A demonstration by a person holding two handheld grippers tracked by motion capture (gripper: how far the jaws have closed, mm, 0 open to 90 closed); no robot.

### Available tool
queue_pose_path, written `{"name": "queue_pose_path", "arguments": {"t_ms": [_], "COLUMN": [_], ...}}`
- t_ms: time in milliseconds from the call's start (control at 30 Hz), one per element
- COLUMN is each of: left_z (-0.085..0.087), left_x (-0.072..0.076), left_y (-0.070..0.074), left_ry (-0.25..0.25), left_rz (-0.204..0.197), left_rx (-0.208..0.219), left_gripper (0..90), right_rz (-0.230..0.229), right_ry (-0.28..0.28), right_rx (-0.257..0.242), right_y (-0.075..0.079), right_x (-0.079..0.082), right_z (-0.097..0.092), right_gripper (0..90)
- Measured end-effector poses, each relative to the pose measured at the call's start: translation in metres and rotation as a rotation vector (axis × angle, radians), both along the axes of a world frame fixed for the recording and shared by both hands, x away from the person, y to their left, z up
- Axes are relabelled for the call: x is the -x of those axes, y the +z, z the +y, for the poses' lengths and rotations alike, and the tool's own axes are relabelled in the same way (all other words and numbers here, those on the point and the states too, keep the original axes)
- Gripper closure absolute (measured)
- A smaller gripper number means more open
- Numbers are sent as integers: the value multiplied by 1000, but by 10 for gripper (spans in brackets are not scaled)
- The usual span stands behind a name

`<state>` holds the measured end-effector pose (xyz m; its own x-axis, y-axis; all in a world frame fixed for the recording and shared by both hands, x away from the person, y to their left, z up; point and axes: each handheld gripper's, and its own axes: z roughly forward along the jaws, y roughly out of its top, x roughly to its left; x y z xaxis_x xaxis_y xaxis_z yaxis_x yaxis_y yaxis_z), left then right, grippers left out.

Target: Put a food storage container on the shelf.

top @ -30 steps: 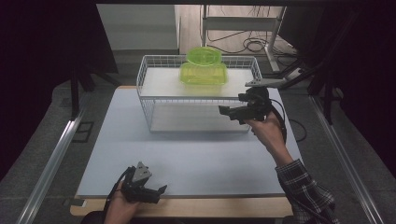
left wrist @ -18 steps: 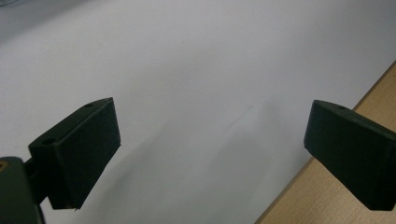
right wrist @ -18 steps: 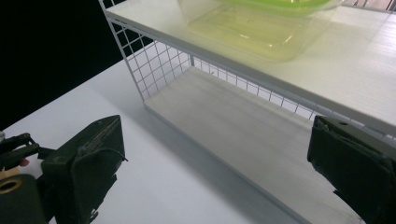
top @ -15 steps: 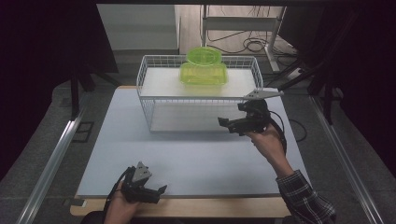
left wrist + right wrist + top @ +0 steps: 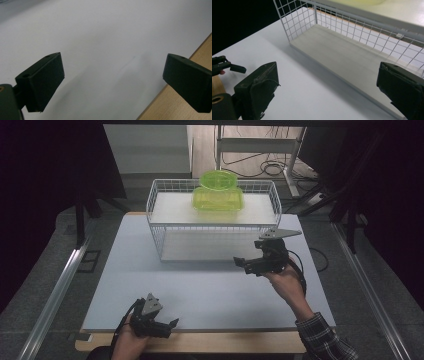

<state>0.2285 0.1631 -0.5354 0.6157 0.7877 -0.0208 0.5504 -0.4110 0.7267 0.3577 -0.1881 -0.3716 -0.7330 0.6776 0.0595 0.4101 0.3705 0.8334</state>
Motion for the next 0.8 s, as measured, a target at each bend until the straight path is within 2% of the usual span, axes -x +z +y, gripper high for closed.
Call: {"name": "queue_pose_path", "arguments": {"t_ms": [267, 800], "left_z": [0, 0], "left_x": [0, 0], "left_y": [0, 0], "left_ry": [0, 1], "left_rz": [0, -1], "left_rx": [0, 0], "left_gripper": [34, 34], "right_rz": [6, -9], "right_ry": [-5, -14], "right_rx": [7, 30], "right_y": [-12, -35], "right_x": [10, 27], "right_z": [-4, -13], "right_gripper": [36, 35]}}
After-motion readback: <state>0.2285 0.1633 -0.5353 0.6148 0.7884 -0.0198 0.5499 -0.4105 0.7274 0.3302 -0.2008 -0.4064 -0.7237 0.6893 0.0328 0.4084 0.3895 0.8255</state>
